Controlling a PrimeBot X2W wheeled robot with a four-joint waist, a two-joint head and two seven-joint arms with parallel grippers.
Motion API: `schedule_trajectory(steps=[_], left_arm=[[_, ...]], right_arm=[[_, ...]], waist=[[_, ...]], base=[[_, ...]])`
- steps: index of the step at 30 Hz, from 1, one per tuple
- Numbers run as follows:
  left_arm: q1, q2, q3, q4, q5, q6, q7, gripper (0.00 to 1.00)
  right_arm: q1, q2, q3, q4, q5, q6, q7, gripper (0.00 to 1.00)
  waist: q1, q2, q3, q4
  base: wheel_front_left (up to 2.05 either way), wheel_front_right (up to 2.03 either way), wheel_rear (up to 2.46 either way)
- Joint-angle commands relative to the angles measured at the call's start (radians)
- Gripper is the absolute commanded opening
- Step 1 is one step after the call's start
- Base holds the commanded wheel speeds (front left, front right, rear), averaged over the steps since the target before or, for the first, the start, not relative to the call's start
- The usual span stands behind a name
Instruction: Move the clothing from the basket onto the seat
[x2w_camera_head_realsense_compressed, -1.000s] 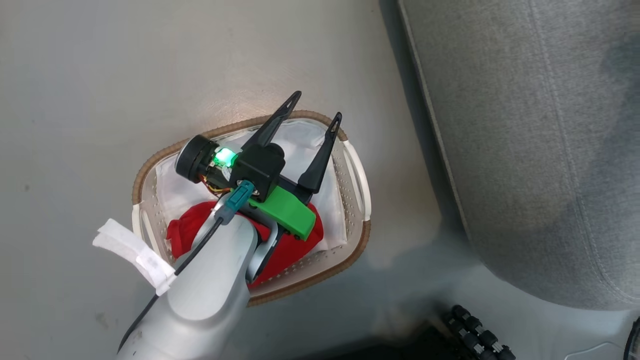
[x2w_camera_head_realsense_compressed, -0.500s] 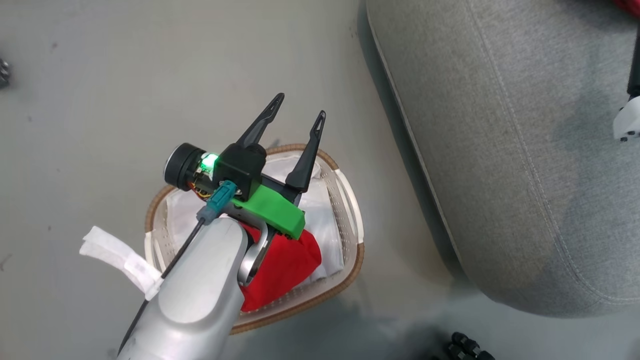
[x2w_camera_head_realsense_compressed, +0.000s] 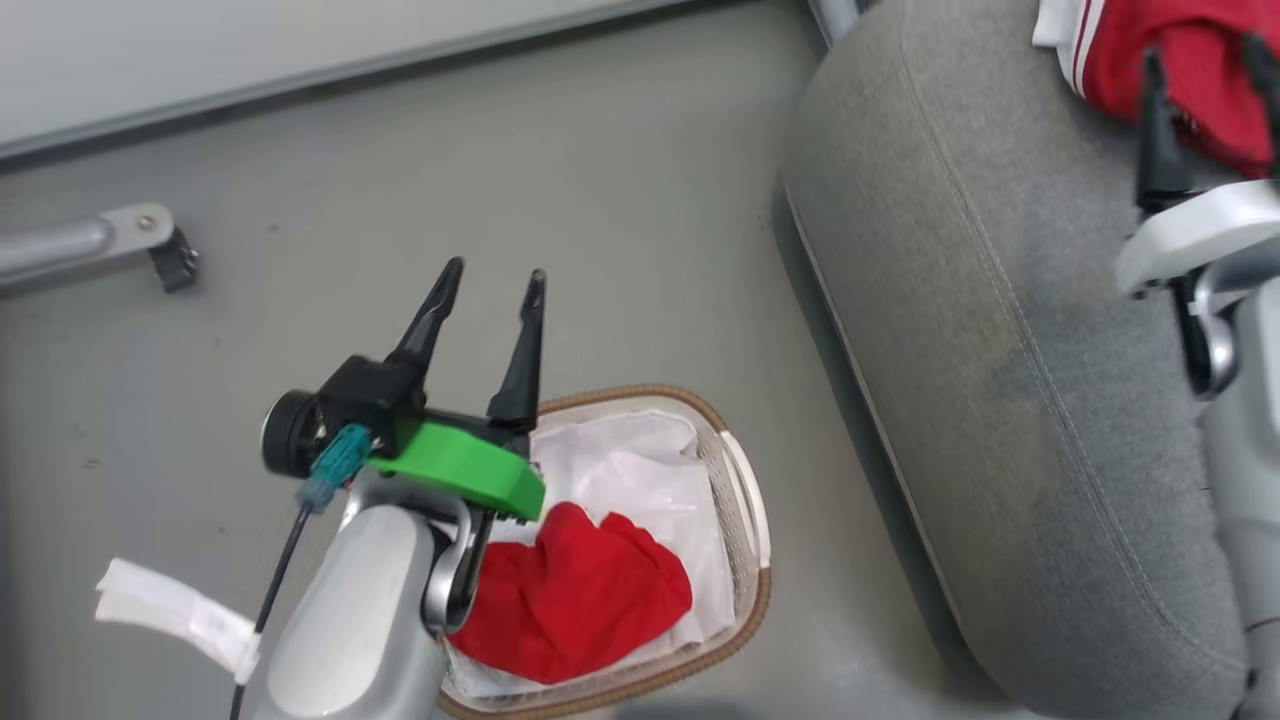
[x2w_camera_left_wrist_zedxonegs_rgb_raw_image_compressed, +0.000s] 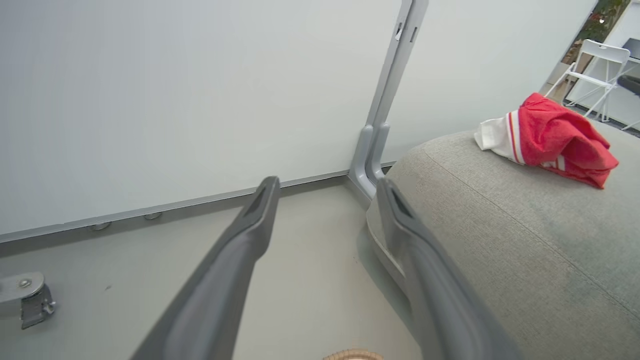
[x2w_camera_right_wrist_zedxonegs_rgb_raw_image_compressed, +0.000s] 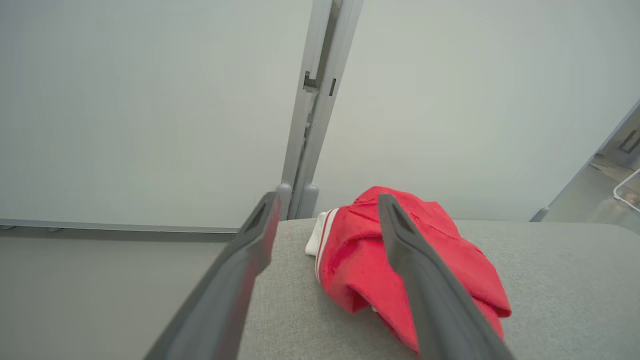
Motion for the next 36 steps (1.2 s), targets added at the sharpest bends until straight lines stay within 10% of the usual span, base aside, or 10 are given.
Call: schedule_trajectory(steps=[1,15,36], left_arm=[[0.031,0.0,0.024,-0.006,0.002,0.007,0.0,1.0],[0.215,-0.001,0.188,-0.051,-0.012,0.042,0.001,1.0],[0.435,-0.001,0.246,-0.117,-0.039,0.059,0.001,1.0]], right_arm=[[0.011,0.028,0.006,0.001,0.011,-0.001,-0.002,1.0],[0.237,0.197,0.058,-0.126,0.022,-0.001,-0.002,1.0],[0.584,0.216,0.097,-0.282,0.08,-0.001,-0.002,1.0]], waist=[[0.0001,0.0,-0.085,0.057],[0.0001,0.0,-0.181,0.11],[0.0001,0.0,-0.271,0.129]], base=[[0.0,0.0,0.0],[0.0,0.0,0.0],[0.0,0.0,0.0]])
